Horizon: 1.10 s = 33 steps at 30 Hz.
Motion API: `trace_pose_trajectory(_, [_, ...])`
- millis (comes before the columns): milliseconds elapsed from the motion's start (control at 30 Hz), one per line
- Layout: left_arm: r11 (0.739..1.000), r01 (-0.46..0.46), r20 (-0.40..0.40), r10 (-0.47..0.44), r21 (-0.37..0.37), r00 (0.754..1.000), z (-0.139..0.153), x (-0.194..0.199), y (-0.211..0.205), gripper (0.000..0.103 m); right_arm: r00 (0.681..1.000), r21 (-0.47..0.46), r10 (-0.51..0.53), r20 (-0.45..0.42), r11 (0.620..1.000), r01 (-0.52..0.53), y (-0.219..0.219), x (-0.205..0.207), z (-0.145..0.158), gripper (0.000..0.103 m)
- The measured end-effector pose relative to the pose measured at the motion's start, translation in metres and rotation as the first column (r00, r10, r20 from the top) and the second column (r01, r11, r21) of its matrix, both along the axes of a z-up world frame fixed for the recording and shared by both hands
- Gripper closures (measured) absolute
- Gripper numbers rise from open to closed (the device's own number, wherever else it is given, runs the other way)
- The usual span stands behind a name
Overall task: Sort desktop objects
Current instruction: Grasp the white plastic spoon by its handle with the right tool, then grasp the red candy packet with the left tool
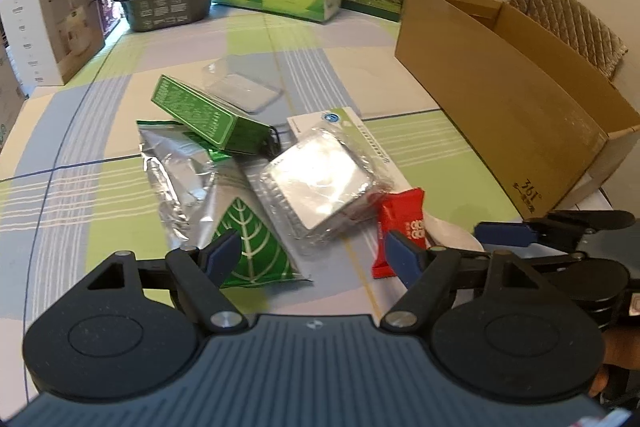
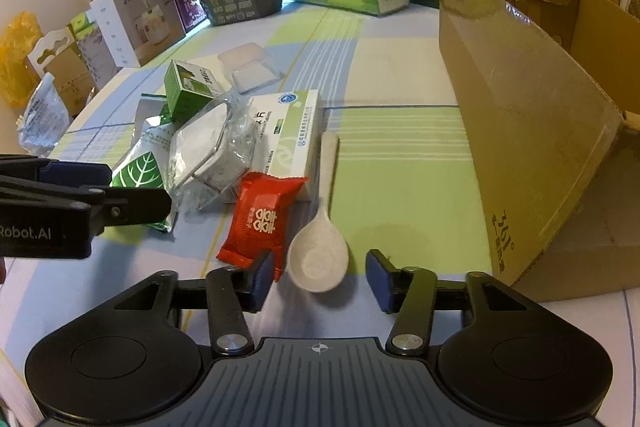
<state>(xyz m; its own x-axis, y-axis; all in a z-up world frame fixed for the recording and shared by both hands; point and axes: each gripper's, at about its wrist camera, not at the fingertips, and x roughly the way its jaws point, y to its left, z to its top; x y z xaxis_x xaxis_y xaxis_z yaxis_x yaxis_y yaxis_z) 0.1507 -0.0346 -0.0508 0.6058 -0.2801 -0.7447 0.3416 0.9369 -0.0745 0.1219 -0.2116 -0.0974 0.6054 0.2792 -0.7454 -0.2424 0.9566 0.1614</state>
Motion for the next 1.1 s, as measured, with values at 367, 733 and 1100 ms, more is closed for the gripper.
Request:
trace_pose_trajectory(367, [1.0,0.02,-0.011,-0.019,0.011,1.0,-0.008,0.001,-0.011,0.028,1.0,0.026,-0.011,-0.013,1.0,0.011,-0.004,0.005,-0.003,0.073])
trace_pose_trajectory(733, [0.997,0.081,-0.049,-0.081,-0.003,0.996,-0.023,0.004,-0.029,0.048,0.999,-0.126,0.017,0.035,0.992,-0.013,-0.01,-0.014,0.003,0.074])
trace_pose_trajectory(1100, [0.991,0.126,-0.017,-0.127,-0.034,0.992,-0.039,0.009,-0.066,0.055,0.999,-0.15,0.02,0.026,0.989,-0.016,-0.014,-0.012,-0.002,0.073])
